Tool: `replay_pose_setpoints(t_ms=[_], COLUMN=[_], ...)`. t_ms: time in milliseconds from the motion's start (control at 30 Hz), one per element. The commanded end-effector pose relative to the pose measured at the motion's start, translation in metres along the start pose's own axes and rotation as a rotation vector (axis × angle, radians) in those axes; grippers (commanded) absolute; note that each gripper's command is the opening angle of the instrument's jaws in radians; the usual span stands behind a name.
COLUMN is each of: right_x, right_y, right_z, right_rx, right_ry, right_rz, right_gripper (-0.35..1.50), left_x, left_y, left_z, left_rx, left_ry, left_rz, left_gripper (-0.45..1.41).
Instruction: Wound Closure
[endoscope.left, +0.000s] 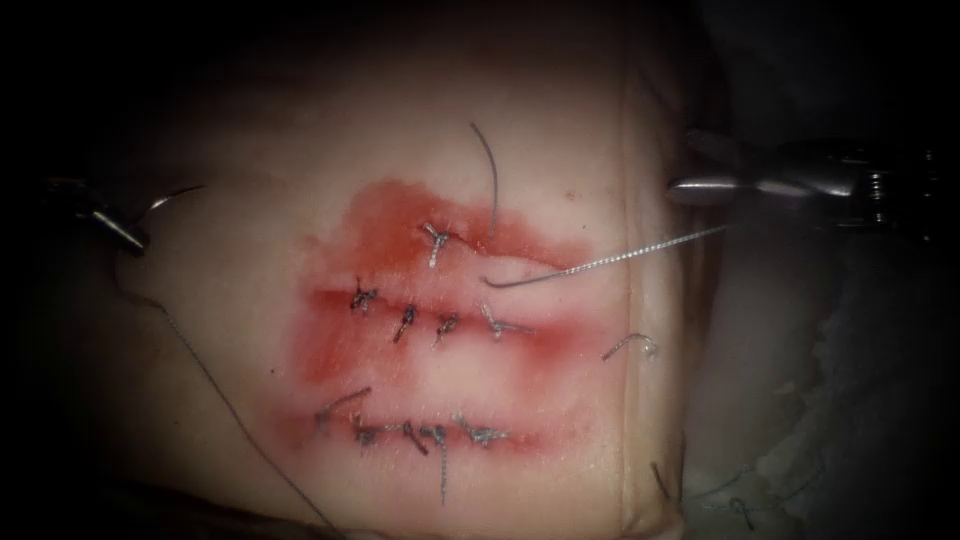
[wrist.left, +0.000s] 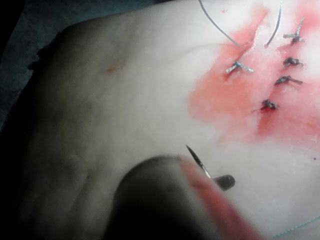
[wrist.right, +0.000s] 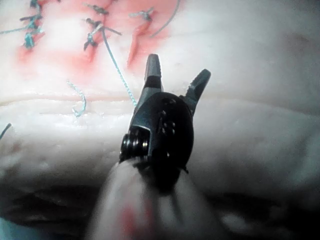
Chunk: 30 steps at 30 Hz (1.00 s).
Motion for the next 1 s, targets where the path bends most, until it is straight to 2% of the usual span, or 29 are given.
replay_pose_setpoints(t_ms=[33, 167, 267, 300, 433, 500, 533, 567, 633, 700, 733, 800, 867, 1000], right_x=[-0.0009, -0.0022, -0.0023, -0.002, -0.0015, -0.0012, -0.001, -0.0009, -0.0007, -0.0007, -0.0007, -0.0006, -0.0006, -0.0006], right_y=[-0.0011, -0.0027, -0.0032, -0.0032, -0.0027, -0.0024, -0.0022, -0.002, -0.0017, -0.0014, -0.0013, -0.0012, -0.0012, -0.0012], right_z=[-0.0008, -0.0024, -0.0028, -0.0027, -0.0021, -0.0017, -0.0015, -0.0014, -0.0012, -0.001, -0.001, -0.001, -0.0011, -0.0011], right_rx=[0.017, 0.054, 0.094, 0.099, 0.076, 0.077, 0.078, 0.08, 0.083, 0.085, 0.085, 0.085, 0.085, 0.085], right_ry=[-0.026, -0.076, -0.089, -0.091, -0.09, -0.091, -0.092, -0.093, -0.094, -0.095, -0.095, -0.095, -0.095, -0.095], right_rz=[0.02, 0.043, 0.048, 0.052, 0.053, 0.05, 0.049, 0.048, 0.047, 0.047, 0.047, 0.047, 0.047, 0.047], right_gripper=[1.03, 0.99, 0.89, 0.89, 0.94, 0.96, 0.98, 0.98, 1.01, 1.04, 1.04, 1.06, 1.09, 1.09], left_x=[-0.001, -0.002, -0.0033, -0.0043, -0.0066, -0.0073, -0.0075, -0.0075, -0.0077, -0.0076, -0.0075, -0.0069, -0.0065, -0.0057], left_y=[0.0014, 0.0055, 0.0077, 0.0083, 0.0075, 0.0065, 0.0061, 0.0056, 0.0045, 0.0035, 0.003, 0.0019, 0.001, -0.0008], left_z=[0.0001, -0.0005, -0.0009, -0.0006, 0.0012, 0.0033, 0.0044, 0.0055, 0.0083, 0.0109, 0.0118, 0.0132, 0.0136, 0.0133], left_rx=[-0.053, -0.23, -0.364, -0.438, -0.565, -0.605, -0.613, -0.618, -0.63, -0.635, -0.629, -0.616, -0.587, -0.469], left_ry=[-0.003, 0.003, 0.067, 0.097, 0.083, 0.082, 0.073, 0.073, 0.08, 0.121, 0.126, 0.134, 0.164, 0.167], left_rz=[-0.014, -0.032, -0.013, -0.006, -0.101, -0.131, -0.146, -0.166, -0.185, -0.074, -0.044, -0.037, -0.051, -0.033], left_gripper=[-0.45, -0.45, -0.45, -0.45, -0.45, -0.45, -0.45, -0.28, 0.22, 0.76, 0.86, 0.94, 0.94, 0.83])
